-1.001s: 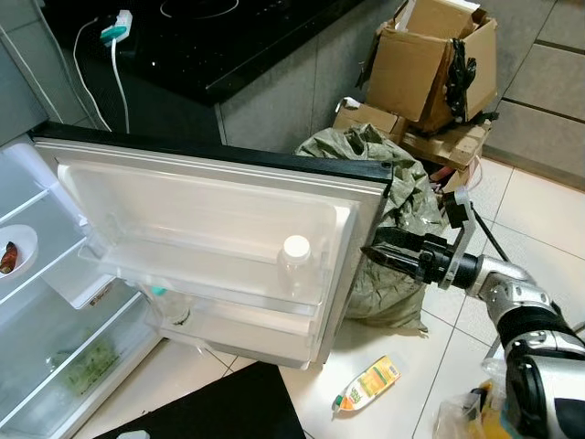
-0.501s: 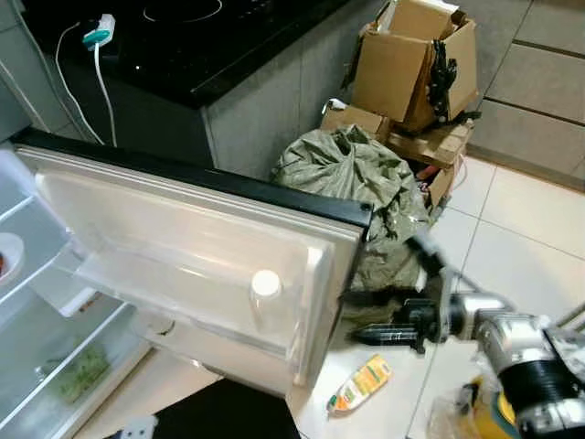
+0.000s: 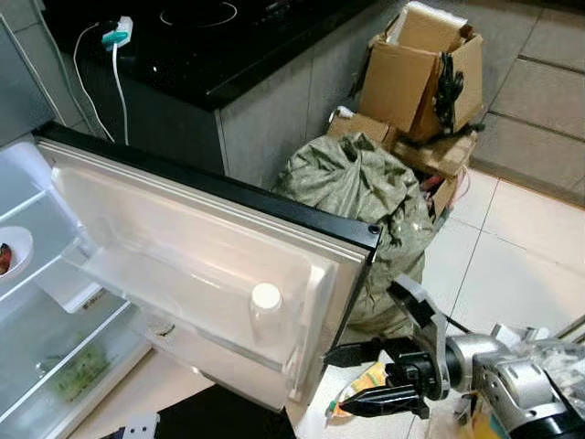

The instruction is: Restocking fridge

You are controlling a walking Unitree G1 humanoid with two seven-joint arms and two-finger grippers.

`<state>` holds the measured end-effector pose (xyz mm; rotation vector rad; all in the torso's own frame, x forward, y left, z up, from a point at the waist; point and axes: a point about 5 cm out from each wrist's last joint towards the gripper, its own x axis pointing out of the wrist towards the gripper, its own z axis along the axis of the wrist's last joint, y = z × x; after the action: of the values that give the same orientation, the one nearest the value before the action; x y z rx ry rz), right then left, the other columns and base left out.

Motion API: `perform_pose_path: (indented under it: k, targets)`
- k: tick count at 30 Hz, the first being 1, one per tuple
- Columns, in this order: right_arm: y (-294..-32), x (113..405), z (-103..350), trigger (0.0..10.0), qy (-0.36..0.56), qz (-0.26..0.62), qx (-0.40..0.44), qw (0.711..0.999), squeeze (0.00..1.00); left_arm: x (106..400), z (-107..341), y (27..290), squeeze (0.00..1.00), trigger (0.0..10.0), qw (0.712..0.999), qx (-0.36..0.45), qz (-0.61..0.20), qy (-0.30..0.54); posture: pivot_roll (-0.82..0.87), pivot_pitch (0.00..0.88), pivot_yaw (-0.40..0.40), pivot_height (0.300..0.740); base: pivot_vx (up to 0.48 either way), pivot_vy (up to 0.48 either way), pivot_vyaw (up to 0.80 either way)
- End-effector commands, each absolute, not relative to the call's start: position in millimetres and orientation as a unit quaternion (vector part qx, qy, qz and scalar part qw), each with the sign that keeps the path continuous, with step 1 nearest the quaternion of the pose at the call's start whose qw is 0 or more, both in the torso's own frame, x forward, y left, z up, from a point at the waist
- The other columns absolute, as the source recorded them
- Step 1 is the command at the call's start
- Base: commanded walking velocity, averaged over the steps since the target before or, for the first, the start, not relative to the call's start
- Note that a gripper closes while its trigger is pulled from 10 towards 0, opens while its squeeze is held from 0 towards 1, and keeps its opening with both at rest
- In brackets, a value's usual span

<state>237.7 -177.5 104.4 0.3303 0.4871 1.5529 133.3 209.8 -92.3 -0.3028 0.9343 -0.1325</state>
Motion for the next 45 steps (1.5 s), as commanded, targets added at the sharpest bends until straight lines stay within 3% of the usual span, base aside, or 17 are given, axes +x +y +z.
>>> perform_pose_path:
  k: [1, 3, 4, 5, 6, 8, 9, 11, 13, 16, 21, 29, 34, 37, 40, 45]
  targets:
    - [-184, 233, 92, 10.0, 0.242, 0.672, 0.141, 0.686, 0.0, 116, -100, 203, 0.0, 10.0, 0.861, -0.151, -0.066, 0.481, -0.03, 0.144, 0.005, 0.74, 0.0, 0.0, 0.0]
    - [-207, 225, 61, 10.0, 0.311, 0.612, 0.122, 0.717, 0.0, 117, -100, 201, 0.0, 10.0, 0.862, -0.151, -0.067, 0.48, -0.03, 0.136, 0.002, 0.74, 0.0, 0.0, 0.0]
    - [-207, 225, 61, 10.0, 0.311, 0.612, 0.122, 0.717, 0.0, 117, -100, 201, 0.0, 10.0, 0.862, -0.151, -0.067, 0.48, -0.03, 0.136, 0.002, 0.74, 0.0, 0.0, 0.0]
    - [-225, 216, 40, 10.0, 0.365, 0.552, 0.092, 0.744, 0.0, 118, -100, 200, 0.0, 10.0, 0.862, -0.151, -0.068, 0.48, -0.04, 0.126, -0.001, 0.74, 0.0, 0.0, 0.0]
    - [-225, 216, 40, 10.0, 0.365, 0.552, 0.092, 0.744, 0.0, 118, -100, 200, 0.0, 10.0, 0.862, -0.151, -0.068, 0.48, -0.04, 0.126, -0.001, 0.74, 0.0, 0.0, 0.0]
    - [-239, 221, 31, 10.0, 0.37, 0.488, 0.063, 0.788, 0.0, 118, -100, 199, 0.0, 10.0, 0.861, -0.151, -0.068, 0.48, -0.04, 0.126, -0.001, 0.74, 0.0, 0.0, 0.0]
    - [-239, 221, 31, 10.0, 0.37, 0.488, 0.063, 0.788, 0.0, 118, -100, 199, 0.0, 10.0, 0.861, -0.151, -0.068, 0.48, -0.04, 0.126, -0.001, 0.74, 0.0, 0.0, 0.0]
    - [-250, 240, 34, 10.0, 0.331, 0.417, 0.038, 0.846, 0.0, 118, -100, 199, 0.0, 10.0, 0.861, -0.151, -0.068, 0.482, -0.04, 0.122, -0.001, 0.74, 0.0, 0.0, 0.0]
    - [-256, 257, 42, 10.0, 0.289, 0.365, 0.032, 0.885, 0.0, 118, -100, 198, 0.0, 10.0, 0.86, -0.151, -0.068, 0.482, -0.04, 0.12, 0.001, 0.74, 0.0, 0.0, 0.0]
    - [-252, 274, 56, 10.0, 0.234, 0.348, 0.051, 0.907, 0.0, 119, -100, 198, 0.0, 10.0, 0.861, -0.151, -0.068, 0.482, -0.04, 0.119, 0.0, 0.74, 0.0, 0.0, 0.0]
    - [-231, 294, 69, 10.0, 0.168, 0.354, 0.071, 0.917, 0.0, 122, -100, 196, 0.0, 10.0, 0.861, -0.151, -0.068, 0.48, -0.05, 0.117, -0.002, 0.74, 0.0, 0.0, 0.0]
    - [-183, 312, 78, 10.0, 0.124, 0.417, 0.08, 0.897, 0.0, 123, -100, 191, 0.0, 10.0, 0.862, -0.156, -0.068, 0.478, -0.03, 0.11, -0.013, 0.74, 0.0, 0.0, 0.0]
    - [-172, 307, 81, 10.0, 0.124, 0.476, 0.1, 0.865, 0.0, 122, -101, 191, 0.0, 10.0, 0.862, -0.158, -0.064, 0.478, -0.03, 0.108, -0.015, 0.74, 0.0, 0.0, 0.0]
    - [-168, 293, 81, 10.0, 0.14, 0.54, 0.108, 0.823, 0.0, 120, -101, 192, 0.0, 10.0, 0.861, -0.158, -0.062, 0.48, -0.03, 0.109, -0.015, 0.74, 0.0, 0.0, 0.0]
    - [-168, 290, 81, 10.0, 0.145, 0.556, 0.114, 0.81, 0.0, 120, -101, 192, 0.0, 10.0, 0.861, -0.157, -0.061, 0.48, -0.03, 0.109, -0.015, 0.74, 0.0, 0.0, 0.0]
    - [-165, 263, 83, 10.0, 0.184, 0.639, 0.129, 0.735, 0.0, 118, -102, 190, 0.0, 10.0, 0.859, -0.156, -0.063, 0.484, -0.04, 0.108, -0.016, 0.74, 0.0, 0.0, 0.0]
